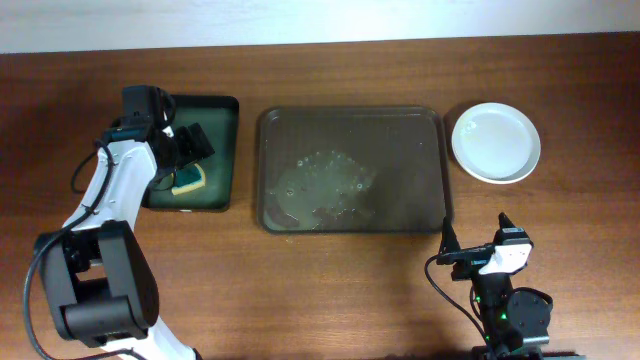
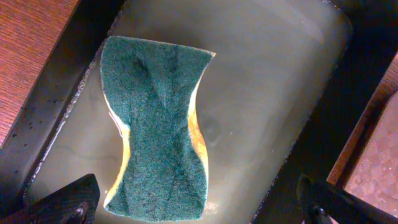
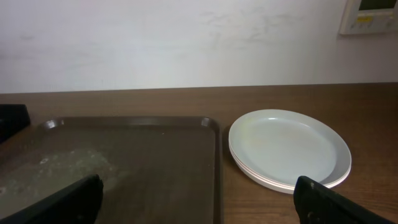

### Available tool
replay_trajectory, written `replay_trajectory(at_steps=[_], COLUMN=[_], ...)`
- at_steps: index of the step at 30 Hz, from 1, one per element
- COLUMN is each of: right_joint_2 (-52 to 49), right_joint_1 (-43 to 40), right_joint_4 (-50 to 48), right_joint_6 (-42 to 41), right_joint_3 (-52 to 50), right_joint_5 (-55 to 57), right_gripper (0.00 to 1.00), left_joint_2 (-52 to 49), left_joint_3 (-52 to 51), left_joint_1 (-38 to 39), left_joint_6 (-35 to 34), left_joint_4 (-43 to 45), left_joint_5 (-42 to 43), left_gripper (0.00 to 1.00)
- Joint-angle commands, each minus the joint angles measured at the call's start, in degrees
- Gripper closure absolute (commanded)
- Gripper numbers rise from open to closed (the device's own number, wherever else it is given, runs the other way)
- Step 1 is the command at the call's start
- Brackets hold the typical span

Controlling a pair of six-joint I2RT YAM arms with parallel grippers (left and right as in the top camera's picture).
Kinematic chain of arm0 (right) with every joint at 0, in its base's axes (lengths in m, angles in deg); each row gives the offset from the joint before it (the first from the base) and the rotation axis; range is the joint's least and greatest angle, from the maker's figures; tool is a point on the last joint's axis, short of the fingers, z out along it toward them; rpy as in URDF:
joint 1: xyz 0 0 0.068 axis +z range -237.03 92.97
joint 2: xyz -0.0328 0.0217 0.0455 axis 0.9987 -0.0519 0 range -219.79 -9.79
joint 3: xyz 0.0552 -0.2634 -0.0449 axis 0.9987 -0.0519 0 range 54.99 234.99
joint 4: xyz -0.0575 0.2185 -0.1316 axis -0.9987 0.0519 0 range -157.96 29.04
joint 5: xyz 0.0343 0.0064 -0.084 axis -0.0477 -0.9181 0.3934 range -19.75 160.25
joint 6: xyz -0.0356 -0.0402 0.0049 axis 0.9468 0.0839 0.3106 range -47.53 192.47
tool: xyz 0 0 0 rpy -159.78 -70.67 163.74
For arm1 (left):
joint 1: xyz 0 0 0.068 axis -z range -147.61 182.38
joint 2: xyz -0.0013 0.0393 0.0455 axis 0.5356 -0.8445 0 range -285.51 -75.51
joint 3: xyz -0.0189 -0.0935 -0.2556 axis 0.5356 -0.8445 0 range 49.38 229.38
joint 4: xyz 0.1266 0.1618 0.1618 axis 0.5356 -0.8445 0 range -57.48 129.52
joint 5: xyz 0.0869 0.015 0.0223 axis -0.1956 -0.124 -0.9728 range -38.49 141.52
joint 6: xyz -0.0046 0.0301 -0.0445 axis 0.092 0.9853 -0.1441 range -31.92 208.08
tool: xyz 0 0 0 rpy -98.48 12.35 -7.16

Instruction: Clean dirty plates on tray and stack at the side

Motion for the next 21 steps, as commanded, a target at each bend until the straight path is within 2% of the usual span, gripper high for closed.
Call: replay_trajectory(at_steps=[1,8,16,21], right_joint_2=[0.61,0.61,0.61,0.61], right_joint_1=[0.31,0.31,0.31,0.31], right_joint_4=[0.17,0.17,0.17,0.17], right_joint_6=[0.20,0.20,0.20,0.20], right_joint_3=[-0.48,-0.48,-0.48,-0.48], right_joint_5=[0.94,0.94,0.94,0.94], right_gripper=[0.02,0.02,0.02,0.02], left_joint_2=[1.09,1.09,1.44,7.52], left_joint_3=[0.92,0.94,0.92,-1.33], left_joint_1=[-0.13,-0.13,-0.20,1.22], left_joint_6=[0.24,0.26,0.26,0.33], left_joint_4=[0.07,-0.09,-8.59,-12.04], left_joint_5=[0.42,0.28,-0.48,-0.68], left_gripper=[0.01,0.01,0.01,0.01])
